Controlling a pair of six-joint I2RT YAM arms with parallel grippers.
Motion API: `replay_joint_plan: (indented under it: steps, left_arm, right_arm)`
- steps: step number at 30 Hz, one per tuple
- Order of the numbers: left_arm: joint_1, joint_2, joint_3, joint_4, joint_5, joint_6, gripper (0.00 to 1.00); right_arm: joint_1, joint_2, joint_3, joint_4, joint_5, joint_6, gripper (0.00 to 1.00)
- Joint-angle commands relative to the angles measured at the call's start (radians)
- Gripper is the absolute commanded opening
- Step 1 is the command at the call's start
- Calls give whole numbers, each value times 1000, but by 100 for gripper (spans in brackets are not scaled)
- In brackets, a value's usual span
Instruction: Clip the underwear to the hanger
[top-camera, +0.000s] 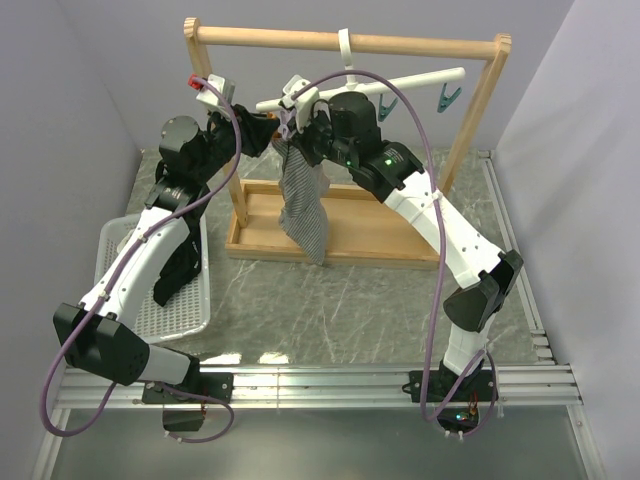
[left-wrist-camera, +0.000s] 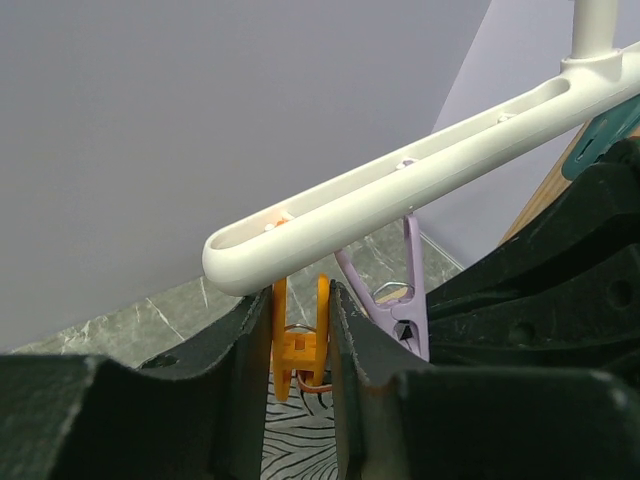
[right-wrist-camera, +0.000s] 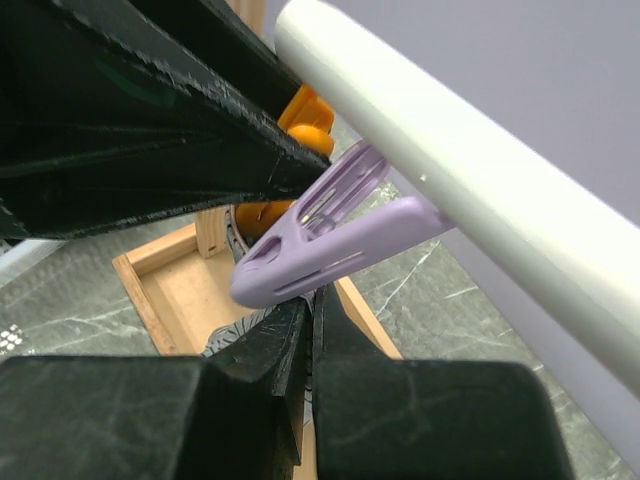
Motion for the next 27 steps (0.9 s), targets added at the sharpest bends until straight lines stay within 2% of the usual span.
replay_joint_plan:
  steps: [1,7,18,27]
  left_arm:
    - [3,-1,29,-41,-19,1,26]
    - [3,-1,37,-35,-22,-6,30]
    - [3,-6,48,-33,-18,-16,46]
    - [5,-35,33,-33,-22,-21,53]
  right_arm:
    - [-4,-34,69,58,1,9,0]
    - [-6,-34,72,61,4,8,0]
    - [-7,-24,78,63,4,12,0]
    - [-6,-27,71,66,4,21,0]
